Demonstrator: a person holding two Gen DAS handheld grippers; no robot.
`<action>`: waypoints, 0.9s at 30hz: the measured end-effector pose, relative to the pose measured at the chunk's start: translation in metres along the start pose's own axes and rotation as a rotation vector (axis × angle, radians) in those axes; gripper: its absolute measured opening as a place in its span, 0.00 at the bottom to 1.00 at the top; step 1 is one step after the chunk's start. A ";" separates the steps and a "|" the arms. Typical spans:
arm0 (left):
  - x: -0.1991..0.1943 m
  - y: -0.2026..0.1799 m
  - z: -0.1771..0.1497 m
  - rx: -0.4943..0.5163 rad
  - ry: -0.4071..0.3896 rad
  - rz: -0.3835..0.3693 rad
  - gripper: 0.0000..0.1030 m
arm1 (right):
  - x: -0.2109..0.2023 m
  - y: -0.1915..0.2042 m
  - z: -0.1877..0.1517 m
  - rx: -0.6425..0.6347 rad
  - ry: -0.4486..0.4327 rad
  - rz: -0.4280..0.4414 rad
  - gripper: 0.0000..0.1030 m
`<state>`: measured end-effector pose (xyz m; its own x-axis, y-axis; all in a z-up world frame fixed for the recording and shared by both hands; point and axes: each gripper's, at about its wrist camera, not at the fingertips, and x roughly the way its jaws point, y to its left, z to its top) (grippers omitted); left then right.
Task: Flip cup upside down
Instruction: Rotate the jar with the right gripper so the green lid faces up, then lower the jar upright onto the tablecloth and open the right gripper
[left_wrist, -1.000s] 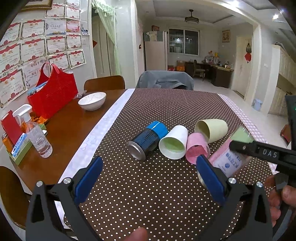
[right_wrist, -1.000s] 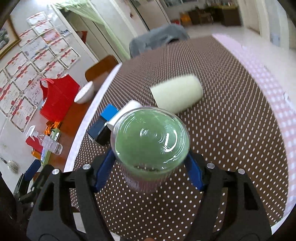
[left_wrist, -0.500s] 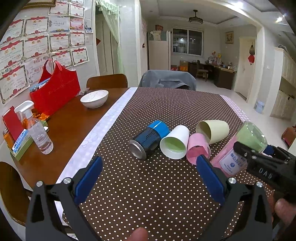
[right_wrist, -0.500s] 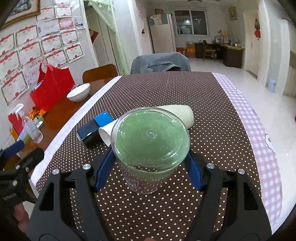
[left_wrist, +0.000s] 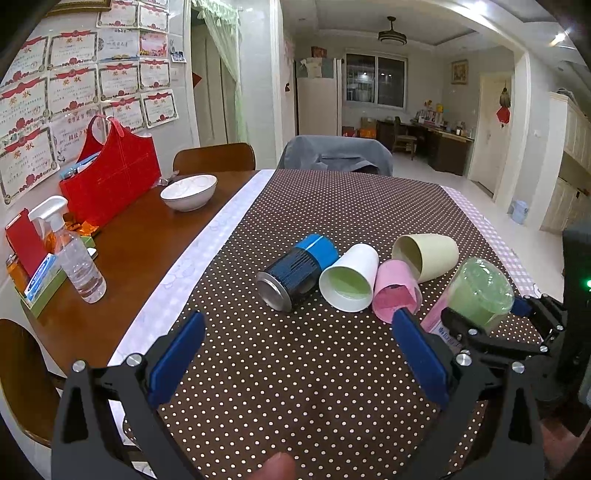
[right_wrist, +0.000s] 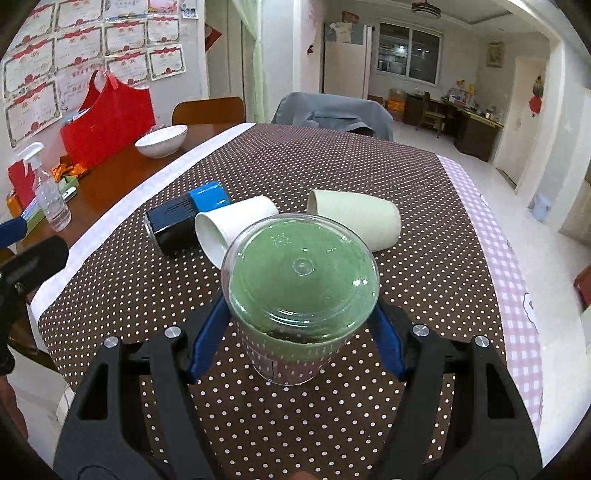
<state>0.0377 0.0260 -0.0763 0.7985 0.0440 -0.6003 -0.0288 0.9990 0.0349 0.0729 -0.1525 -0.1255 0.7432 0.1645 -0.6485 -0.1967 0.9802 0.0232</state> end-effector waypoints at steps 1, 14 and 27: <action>0.000 0.000 0.000 -0.001 0.000 0.000 0.96 | 0.000 -0.001 0.000 0.012 0.002 0.009 0.70; -0.012 0.001 0.000 -0.012 -0.025 -0.001 0.96 | -0.032 -0.019 0.005 0.122 -0.097 0.057 0.94; -0.046 -0.009 0.004 0.014 -0.095 -0.027 0.96 | -0.068 -0.030 0.006 0.209 -0.121 0.085 0.94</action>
<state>0.0035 0.0149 -0.0452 0.8524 0.0147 -0.5227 0.0018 0.9995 0.0311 0.0322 -0.1920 -0.0774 0.8031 0.2468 -0.5423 -0.1348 0.9618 0.2382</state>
